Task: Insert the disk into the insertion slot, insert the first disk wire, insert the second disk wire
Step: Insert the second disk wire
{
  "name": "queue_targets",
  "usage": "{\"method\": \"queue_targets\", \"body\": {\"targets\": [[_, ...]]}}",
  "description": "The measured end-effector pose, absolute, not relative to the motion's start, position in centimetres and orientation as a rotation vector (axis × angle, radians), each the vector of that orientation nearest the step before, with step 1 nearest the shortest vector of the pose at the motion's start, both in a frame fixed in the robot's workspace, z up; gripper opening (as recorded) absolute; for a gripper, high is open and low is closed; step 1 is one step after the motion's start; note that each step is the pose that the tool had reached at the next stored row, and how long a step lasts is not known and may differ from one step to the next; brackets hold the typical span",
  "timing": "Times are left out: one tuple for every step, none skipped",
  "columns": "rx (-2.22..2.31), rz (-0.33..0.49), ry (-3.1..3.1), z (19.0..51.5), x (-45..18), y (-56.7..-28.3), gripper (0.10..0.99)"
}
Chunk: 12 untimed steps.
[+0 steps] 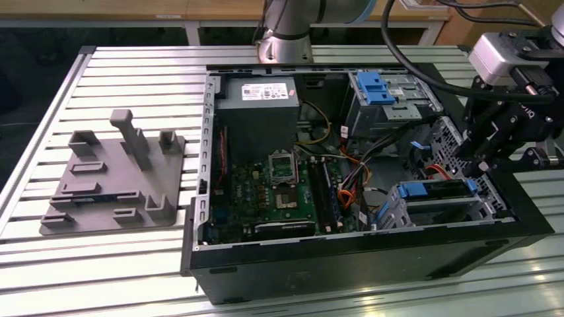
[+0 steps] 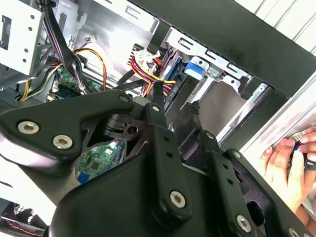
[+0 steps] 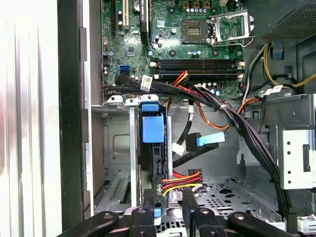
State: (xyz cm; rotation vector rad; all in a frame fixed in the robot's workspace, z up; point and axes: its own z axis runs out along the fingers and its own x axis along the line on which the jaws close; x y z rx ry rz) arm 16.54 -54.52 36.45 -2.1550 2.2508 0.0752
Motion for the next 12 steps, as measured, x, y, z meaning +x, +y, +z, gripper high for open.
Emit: {"method": "queue_targets", "body": {"targets": [[-2.155, 0.075, 2.251, 36.4, 16.5, -54.5, 0.357], [-2.155, 0.075, 2.251, 36.4, 16.5, -54.5, 0.357], [-2.155, 0.075, 2.251, 36.4, 16.5, -54.5, 0.357], [-2.156, 0.074, 2.251, 36.4, 16.5, -54.4, 0.357], [-2.157, 0.070, 2.253, 36.4, 16.5, -54.1, 0.357], [-2.160, 0.064, 2.256, 36.4, 16.5, -53.7, 0.357], [-2.163, 0.056, 2.260, 36.4, 16.5, -53.4, 0.357], [-2.168, 0.046, 2.265, 36.4, 16.5, -53.1, 0.357], [-2.173, 0.032, 2.271, 36.4, 16.5, -52.8, 0.357], [-2.182, 0.013, 2.280, 36.4, 16.5, -52.5, 0.357], [-2.190, -0.008, 2.289, 36.4, 16.5, -52.3, 0.357], [-2.198, -0.028, 2.298, 36.4, 16.5, -52.2, 0.357]]}}
